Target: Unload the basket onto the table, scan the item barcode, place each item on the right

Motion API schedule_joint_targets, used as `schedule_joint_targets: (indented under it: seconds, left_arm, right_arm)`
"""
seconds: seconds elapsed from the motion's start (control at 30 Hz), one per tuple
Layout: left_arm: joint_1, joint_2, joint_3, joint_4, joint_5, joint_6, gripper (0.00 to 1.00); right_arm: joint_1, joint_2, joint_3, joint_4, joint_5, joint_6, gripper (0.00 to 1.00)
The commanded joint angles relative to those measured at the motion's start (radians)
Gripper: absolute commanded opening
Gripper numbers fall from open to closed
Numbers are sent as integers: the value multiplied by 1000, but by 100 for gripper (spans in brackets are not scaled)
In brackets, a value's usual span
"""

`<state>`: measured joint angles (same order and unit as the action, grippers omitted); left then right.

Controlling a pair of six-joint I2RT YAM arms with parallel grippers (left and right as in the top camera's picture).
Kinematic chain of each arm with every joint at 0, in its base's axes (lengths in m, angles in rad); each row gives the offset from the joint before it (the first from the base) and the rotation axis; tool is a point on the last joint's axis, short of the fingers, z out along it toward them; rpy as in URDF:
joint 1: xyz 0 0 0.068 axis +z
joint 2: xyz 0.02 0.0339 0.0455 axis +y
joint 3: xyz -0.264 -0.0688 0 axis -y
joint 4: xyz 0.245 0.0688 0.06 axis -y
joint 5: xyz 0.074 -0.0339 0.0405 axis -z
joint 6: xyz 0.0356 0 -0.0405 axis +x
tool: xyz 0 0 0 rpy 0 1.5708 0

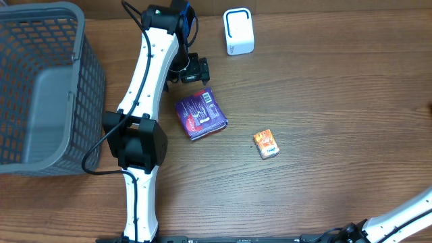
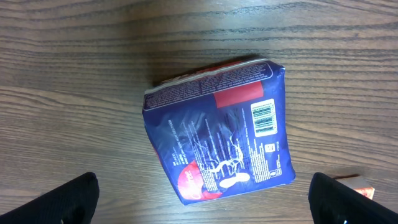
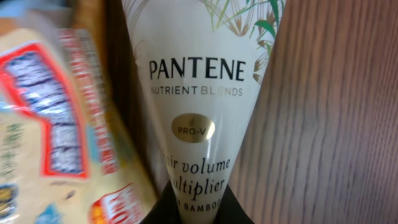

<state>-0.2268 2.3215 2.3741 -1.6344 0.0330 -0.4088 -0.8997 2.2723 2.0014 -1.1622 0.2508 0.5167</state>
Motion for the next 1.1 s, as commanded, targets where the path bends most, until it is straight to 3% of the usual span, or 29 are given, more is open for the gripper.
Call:
schedule_joint_targets:
  seconds: [0.0,0.23,0.33,0.47,0.83,1.07]
  left_arm:
    - [3,0,16,-3,8,2,100]
    - [3,0,16,-2,8,2,100]
    - [3,0,16,-3,8,2,100]
    - [3,0,16,-2,8,2,100]
    - [4,0,16,-2,8,2,100]
    - [3,0,16,-2,8,2,100]
  right_arm:
    - [-16,-18,-21,37,1,11,4]
    - [-13,-18,-58,123,-62,-34,8]
    - [-6,-18,-58,144,-100,-89,43]
    - [-4,-18,-58,124,-154,-87,74]
    - [16,-122,46,6,-443,-136,82]
    - [98,-254,49,-31,-816,-263,84]
